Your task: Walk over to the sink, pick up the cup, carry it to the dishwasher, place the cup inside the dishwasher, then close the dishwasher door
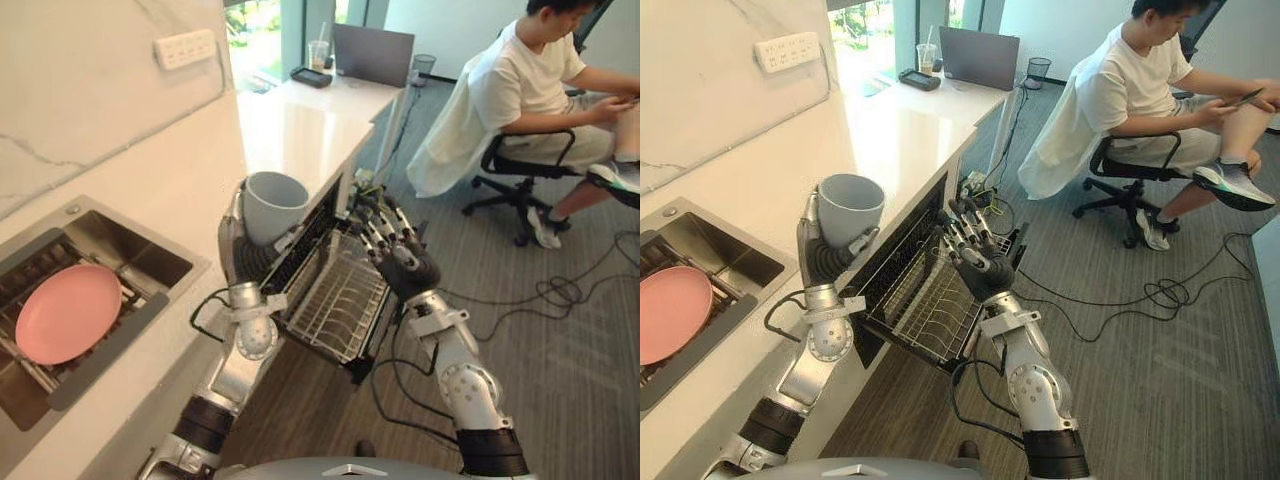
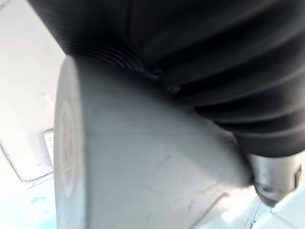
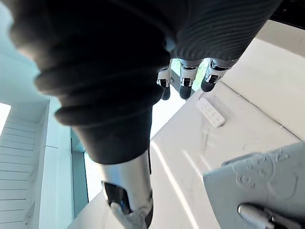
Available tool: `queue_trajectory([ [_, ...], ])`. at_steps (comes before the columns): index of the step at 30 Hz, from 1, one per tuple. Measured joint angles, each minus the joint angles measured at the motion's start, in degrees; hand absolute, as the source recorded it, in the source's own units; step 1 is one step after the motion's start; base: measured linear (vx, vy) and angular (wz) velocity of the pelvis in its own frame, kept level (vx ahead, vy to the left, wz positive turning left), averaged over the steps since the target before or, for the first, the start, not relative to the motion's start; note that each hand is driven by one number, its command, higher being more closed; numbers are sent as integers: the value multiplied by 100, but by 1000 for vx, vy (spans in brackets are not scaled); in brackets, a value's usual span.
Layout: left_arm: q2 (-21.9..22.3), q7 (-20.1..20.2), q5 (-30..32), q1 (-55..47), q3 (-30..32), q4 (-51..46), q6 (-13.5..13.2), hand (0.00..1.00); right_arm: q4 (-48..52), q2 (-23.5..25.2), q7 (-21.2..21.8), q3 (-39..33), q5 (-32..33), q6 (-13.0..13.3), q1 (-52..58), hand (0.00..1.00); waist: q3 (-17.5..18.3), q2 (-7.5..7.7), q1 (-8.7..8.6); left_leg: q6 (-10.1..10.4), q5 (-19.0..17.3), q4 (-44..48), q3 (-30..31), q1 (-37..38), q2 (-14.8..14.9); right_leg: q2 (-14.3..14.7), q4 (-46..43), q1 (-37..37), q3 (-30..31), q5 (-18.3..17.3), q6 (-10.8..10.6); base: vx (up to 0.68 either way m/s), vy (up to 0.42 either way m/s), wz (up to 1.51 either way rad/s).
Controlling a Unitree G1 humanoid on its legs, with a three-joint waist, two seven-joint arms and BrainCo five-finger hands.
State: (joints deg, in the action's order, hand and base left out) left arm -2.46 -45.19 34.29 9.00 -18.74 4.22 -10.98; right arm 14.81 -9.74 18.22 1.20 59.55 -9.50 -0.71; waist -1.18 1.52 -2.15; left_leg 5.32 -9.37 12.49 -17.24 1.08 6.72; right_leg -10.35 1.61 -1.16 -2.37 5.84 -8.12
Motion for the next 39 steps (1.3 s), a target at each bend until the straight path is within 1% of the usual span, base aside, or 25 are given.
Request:
queue_trajectory([
  [1,0,-99,116,5,-49,56,120,100,0,-1,-16,62,99,-81,-35,0,20,2,-1,12,35,-50,2,17,12,17,-2,1,-5,1,0,-20,-36,0],
  [2,3,-122,175,9,-62,89,158,100,0,1,-23,104,110,-99,-41,0,36,7,2,17,56,-85,7,19,13,22,-3,1,-11,0,1,-34,-32,2],
  [4,-51,-235,242,40,-171,111,356,100,0,4,-230,329,134,-195,-98,0,87,26,20,34,135,-226,29,32,12,35,-1,8,-53,-19,30,-45,-34,7],
  [7,-101,-314,400,112,-317,196,528,100,-11,16,-480,582,131,-220,-225,0,175,65,29,53,307,-474,117,125,-20,34,-3,19,-154,-19,31,-4,-31,15],
  [11,-98,-321,415,228,-517,419,747,100,-29,23,-785,845,72,-223,-484,0,209,91,74,73,496,-790,166,246,-40,50,2,87,-228,-25,39,-34,-22,11],
  [12,-99,-321,415,235,-543,443,765,100,-34,20,-833,890,68,-223,-517,0,209,92,78,78,523,-848,167,282,-45,50,5,106,-248,-34,45,-53,-20,10],
  [14,-106,-327,415,302,-628,567,861,100,-139,23,-1016,1005,-84,-226,-584,0,305,100,95,80,771,-1236,176,437,-91,57,3,103,-307,-58,52,-15,-25,11],
  [15,-108,-327,415,313,-636,566,866,100,-208,23,-1041,1042,-116,-227,-634,0,305,101,91,83,817,-1317,179,478,-98,62,2,102,-310,-57,51,-6,-24,6],
  [18,-101,-329,416,387,-792,566,942,100,-292,12,-1310,1188,-178,-282,-733,0,306,99,124,85,951,-1534,182,583,-118,69,3,97,-322,-51,41,-11,-4,1],
  [20,-102,-325,416,491,-918,607,1059,100,-297,16,-1621,1315,-409,-281,-850,0,307,101,140,85,1014,-1626,187,620,-130,72,2,94,-324,-42,30,0,0,0],
  [23,-102,-325,416,586,-991,631,1118,100,-299,20,-1787,1374,-595,-282,-960,0,312,106,149,81,1064,-1690,224,658,-137,72,3,99,-337,-40,27,-13,-2,1],
  [25,-100,-332,419,635,-1068,650,1232,100,-322,21,-1972,1438,-743,-306,-1078,0,316,102,151,80,1075,-1690,231,660,-138,72,3,105,-342,-37,22,0,0,0],
  [29,-95,-348,453,646,-1213,680,1361,100,-476,75,-2194,1450,-850,-344,-1241,0,331,99,152,78,1098,-1691,277,648,-137,69,3,116,-383,-34,18,-23,-6,5],
  [31,-94,-434,545,647,-1291,681,1428,100,-477,75,-2363,1515,-925,-351,-1315,0,355,99,152,74,1126,-1692,324,612,-132,67,3,113,-440,-32,17,-32,-10,10],
  [35,-91,-494,545,647,-1294,681,1474,100,-479,97,-2576,1648,-955,-340,-1341,0,444,83,170,76,1136,-1692,332,611,-129,67,2,116,-448,-29,16,-35,-6,2],
  [38,-90,-502,544,647,-1325,682,1491,100,-545,257,-2766,1671,-972,-233,-1346,0,479,88,172,75,1155,-1693,344,611,-128,66,-1,117,-453,-25,18,-15,-1,0],
  [39,-89,-519,540,647,-1352,687,1528,100,-602,298,-2818,1682,-976,-158,-1349,100,480,88,180,75,1164,-1695,346,611,-130,64,0,117,-454,-25,19,-48,-3,0],
])
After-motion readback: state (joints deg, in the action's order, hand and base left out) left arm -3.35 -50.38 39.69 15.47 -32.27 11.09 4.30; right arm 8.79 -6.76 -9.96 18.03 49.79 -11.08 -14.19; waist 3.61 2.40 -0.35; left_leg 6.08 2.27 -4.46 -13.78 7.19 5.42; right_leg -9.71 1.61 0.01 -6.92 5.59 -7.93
